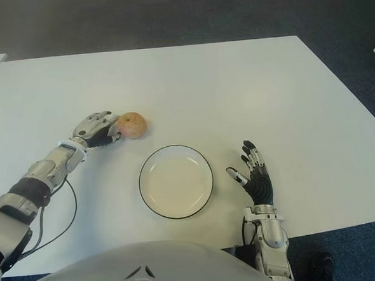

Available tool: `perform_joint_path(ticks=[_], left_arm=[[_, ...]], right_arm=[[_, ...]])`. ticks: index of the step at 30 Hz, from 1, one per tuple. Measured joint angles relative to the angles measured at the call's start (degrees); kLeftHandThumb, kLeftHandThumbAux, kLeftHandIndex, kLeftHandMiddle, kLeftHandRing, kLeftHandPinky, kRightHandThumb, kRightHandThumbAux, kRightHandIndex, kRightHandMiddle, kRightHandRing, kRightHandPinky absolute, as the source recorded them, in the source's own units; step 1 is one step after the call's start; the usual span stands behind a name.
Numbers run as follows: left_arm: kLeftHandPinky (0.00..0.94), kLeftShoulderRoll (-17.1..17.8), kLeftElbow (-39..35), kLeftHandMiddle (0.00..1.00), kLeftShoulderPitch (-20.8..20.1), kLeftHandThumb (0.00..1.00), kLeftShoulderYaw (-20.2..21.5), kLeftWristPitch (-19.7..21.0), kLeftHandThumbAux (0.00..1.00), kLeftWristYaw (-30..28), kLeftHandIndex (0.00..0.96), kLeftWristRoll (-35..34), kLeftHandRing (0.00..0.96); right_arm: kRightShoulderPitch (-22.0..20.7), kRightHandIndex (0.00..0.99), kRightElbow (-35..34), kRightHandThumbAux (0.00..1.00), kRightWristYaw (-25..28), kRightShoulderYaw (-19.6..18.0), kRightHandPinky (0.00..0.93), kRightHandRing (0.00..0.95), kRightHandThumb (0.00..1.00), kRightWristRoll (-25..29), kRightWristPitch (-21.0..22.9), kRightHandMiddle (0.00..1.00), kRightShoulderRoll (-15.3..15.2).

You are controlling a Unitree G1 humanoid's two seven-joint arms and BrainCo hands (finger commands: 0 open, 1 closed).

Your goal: Put the apples into the plate.

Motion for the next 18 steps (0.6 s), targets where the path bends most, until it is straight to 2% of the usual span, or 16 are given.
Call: perform_joint_path(ticks=[5,11,14,18], left_arm=[[0.000,5.13,-5.45,0.000,2.80,0.336,5.11,-3.20,0.181,-2.04,0.000,-3.54,0.000],[0.000,11.62,-6.01,0.000,3.13,0.352,11.04,-5.09,0.173,-2.06,0.000,-5.96,0.000],[0.000,13.36,-4.35,0.000,3.18,0.355,12.75,-5.54,0.163,-1.35,0.000,-6.31,0.000],[0.000,13.82,-3.02,0.000,3.85,0.346,13.43,-5.57,0.148,-0.18,0.000,-6.34,0.000]], right_arm=[[-0.35,0.043,0.09,0.646,0.01,0.07,0.052,0.025,0.156,-0.02,0.00,0.043,0.05],[-0.34,0.036,0.35,0.649,0.01,-0.17,0.039,0.014,0.152,0.00,0.00,0.029,-0.09],[-0.37,0.038,0.61,0.645,0.12,-0.34,0.057,0.017,0.154,0.18,0.00,0.030,-0.25],[-0.57,0.037,0.85,0.642,0.40,-0.41,0.062,0.018,0.158,0.39,0.00,0.031,-0.49]])
